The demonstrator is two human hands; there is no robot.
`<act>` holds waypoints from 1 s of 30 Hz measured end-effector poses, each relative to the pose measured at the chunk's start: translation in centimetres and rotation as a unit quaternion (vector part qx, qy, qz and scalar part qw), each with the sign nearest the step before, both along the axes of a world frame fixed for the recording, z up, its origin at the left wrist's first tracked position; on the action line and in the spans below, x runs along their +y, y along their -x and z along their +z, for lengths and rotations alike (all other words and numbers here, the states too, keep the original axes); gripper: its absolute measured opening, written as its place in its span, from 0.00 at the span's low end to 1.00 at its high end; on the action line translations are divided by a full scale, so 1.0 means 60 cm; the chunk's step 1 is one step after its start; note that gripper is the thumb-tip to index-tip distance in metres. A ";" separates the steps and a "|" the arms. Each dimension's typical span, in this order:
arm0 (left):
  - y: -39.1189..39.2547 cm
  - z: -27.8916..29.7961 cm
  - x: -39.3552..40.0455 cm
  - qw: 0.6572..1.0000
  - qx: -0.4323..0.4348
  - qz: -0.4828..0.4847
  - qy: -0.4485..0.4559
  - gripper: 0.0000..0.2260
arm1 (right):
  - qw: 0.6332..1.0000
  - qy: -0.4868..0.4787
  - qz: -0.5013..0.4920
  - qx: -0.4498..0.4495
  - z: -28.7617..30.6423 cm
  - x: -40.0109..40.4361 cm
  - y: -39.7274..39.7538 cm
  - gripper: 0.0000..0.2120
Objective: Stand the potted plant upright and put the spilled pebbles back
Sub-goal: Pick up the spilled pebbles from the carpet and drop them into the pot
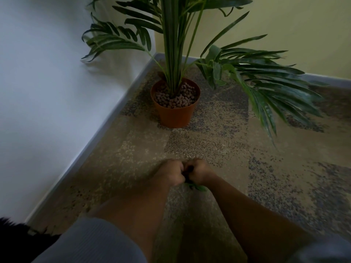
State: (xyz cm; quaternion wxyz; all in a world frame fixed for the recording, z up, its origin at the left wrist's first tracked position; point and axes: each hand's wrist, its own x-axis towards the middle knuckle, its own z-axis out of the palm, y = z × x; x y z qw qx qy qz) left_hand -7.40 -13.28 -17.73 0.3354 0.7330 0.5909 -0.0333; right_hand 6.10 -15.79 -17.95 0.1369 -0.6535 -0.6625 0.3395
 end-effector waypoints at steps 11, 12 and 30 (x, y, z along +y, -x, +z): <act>-0.003 -0.005 0.029 0.781 -0.362 0.447 0.241 0.06 | 0.729 0.251 -0.332 0.544 0.024 0.006 -0.011 0.05; -0.001 0.000 0.032 0.729 -0.410 0.479 0.265 0.08 | 0.690 0.265 -0.338 0.582 0.025 0.007 -0.012 0.04; -0.001 0.205 0.160 0.377 -0.715 0.577 0.119 0.14 | 0.594 0.094 -0.319 0.732 0.197 0.134 0.031 0.20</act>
